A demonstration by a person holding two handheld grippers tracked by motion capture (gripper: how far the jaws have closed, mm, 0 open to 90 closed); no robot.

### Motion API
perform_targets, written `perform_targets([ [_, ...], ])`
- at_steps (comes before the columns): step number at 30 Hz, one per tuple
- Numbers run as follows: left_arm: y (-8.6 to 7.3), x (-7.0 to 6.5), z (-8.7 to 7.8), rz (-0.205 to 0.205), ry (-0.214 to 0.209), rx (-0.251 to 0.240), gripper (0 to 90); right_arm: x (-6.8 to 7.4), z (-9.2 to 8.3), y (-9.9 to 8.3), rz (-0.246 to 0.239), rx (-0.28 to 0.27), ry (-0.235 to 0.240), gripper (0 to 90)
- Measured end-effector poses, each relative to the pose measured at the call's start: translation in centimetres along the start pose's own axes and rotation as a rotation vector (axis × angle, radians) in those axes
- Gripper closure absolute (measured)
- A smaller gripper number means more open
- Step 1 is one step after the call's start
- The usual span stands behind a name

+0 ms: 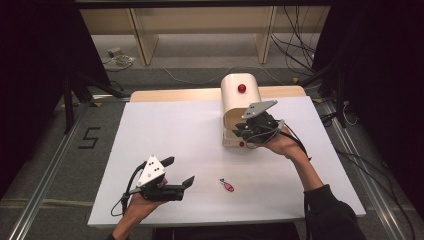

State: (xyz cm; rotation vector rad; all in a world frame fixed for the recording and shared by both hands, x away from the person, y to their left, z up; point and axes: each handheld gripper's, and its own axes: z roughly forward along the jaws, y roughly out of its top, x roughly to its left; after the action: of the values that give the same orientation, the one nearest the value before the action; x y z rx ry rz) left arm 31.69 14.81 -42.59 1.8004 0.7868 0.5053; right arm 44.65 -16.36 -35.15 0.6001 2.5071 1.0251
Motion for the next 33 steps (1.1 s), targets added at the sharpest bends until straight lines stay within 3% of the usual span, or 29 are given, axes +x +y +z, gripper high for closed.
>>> perform_targets([
  [33, 0.02, 0.0, -0.06, 0.003, 0.001, 0.002, 10.9, 0.76, -0.56, 0.01, -0.027, 0.021, 0.017, 77.1],
])
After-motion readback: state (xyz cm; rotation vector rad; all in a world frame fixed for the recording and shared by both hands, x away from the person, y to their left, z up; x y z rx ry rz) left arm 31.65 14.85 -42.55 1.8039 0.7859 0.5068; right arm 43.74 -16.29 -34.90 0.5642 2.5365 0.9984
